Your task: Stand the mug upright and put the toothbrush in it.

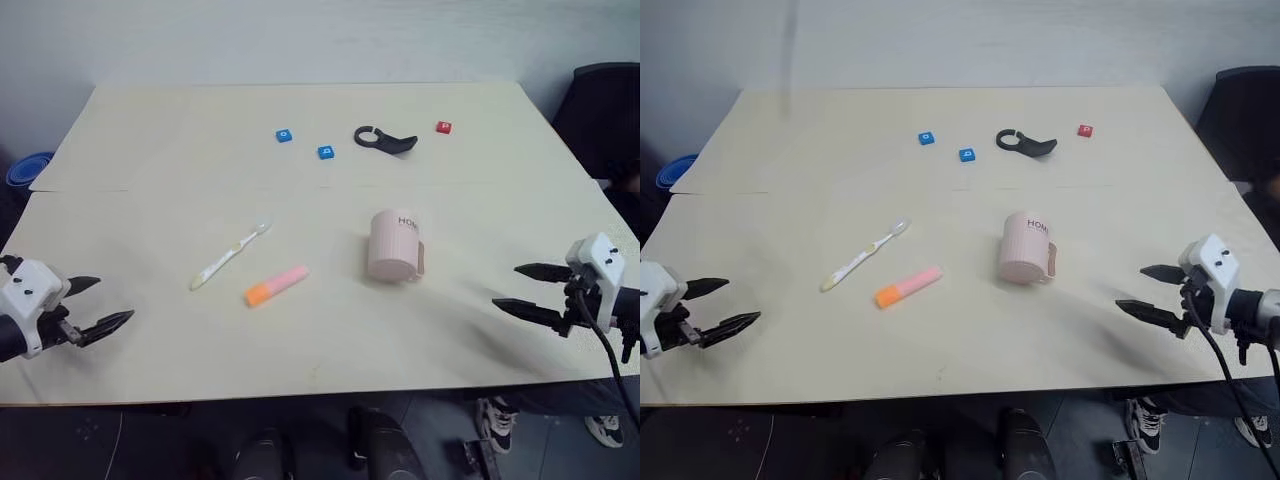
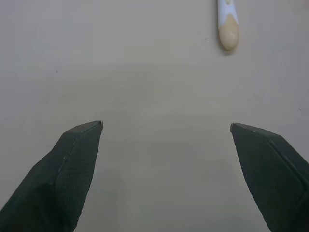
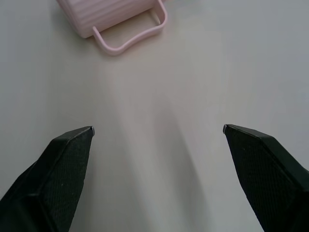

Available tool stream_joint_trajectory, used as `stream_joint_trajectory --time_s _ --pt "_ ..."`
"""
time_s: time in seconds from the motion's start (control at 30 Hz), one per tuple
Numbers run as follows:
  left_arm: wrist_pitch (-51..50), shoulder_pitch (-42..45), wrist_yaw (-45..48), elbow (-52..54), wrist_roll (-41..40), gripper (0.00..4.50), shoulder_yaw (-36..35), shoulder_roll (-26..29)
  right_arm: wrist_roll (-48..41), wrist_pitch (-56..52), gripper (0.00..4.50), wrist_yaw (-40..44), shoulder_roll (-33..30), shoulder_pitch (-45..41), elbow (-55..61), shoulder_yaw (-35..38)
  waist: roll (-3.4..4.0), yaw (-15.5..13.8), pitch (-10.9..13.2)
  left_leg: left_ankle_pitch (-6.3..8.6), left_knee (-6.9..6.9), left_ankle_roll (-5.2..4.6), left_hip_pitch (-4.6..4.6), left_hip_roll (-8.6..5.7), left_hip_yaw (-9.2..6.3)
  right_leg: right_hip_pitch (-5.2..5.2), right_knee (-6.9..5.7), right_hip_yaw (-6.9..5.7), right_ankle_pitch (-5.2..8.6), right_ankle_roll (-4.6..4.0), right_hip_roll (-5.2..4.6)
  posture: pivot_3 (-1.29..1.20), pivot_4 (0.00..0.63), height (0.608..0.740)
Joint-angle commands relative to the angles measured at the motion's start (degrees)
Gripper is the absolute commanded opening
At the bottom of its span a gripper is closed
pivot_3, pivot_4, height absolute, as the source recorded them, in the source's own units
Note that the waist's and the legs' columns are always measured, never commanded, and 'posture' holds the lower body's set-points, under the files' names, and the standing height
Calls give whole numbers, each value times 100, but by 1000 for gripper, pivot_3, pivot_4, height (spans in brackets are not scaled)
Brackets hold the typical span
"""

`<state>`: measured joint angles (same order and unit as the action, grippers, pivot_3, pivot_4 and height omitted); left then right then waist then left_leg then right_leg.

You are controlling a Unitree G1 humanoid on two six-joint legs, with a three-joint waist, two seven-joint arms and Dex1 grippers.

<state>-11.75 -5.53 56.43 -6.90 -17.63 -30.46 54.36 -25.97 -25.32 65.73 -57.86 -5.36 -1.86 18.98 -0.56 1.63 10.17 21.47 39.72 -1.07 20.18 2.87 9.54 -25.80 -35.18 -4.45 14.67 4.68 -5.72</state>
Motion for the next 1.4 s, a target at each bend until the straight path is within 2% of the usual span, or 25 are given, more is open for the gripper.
stream_joint_trajectory --time_s 0.03,0.33,0.8,0.87,1.0,1.1,1.2,1.3,1.4 --pt "198 -16 -40 123 87 4500 50 18 -35 33 4479 24 -110 -37 61 185 0 0 0 0 0 0 0 -1 0 0 0 0 0 0 1 0 150 740" --pt "-108 178 -173 182 24 4500 214 73 -45 2 4479 46 -109 -50 39 168 0 -1 0 -1 1 -1 0 0 1 0 -3 1 0 0 5 0 150 740" --pt "-426 265 139 70 -270 4500 23 151 -384 -385 4479 -91 -10 -154 221 323 0 -1 0 -1 5 -1 -1 0 4 -1 -8 4 0 0 7 0 150 740" --pt "-952 681 17 359 -587 4500 114 166 -500 -537 4479 -146 6 -135 450 356 0 -19 0 -1 8 -1 -1 -1 4 -1 -11 4 0 0 6 0 150 740" --pt "-2489 1486 195 1575 -1837 4500 399 281 -1179 -1176 4479 -55 -53 186 1608 595 -3 -128 1 -2 31 -3 6 -4 -8 0 -31 1 0 0 7 0 150 740" --pt "-3019 1687 396 2535 -2329 4500 895 411 -1630 -1595 4479 -124 -63 497 2552 708 6 -139 -4 -2 29 -3 1 -4 -6 9 -46 5 -1 3 14 0 150 740" --pt "-2959 2089 202 3162 -1670 4500 2196 424 -1940 -1866 4479 -597 102 545 3387 618 5 -142 -4 -2 30 -2 0 -7 -1 9 -41 5 -1 3 23 0 150 740" --pt "-2688 2757 -545 2821 -603 4500 3320 -91 -2188 -2048 4479 -1051 262 473 3804 568 4 -158 -4 -5 33 1 -12 -21 3 21 -28 12 -1 3 27 0 150 740" --pt "-2935 3427 -1096 2098 -100 4500 4047 -917 -2284 -2111 4479 -1382 304 498 4257 516 1 -211 -2 -12 36 -4 -11 -37 -6 23 -33 14 -4 6 29 0 150 740"
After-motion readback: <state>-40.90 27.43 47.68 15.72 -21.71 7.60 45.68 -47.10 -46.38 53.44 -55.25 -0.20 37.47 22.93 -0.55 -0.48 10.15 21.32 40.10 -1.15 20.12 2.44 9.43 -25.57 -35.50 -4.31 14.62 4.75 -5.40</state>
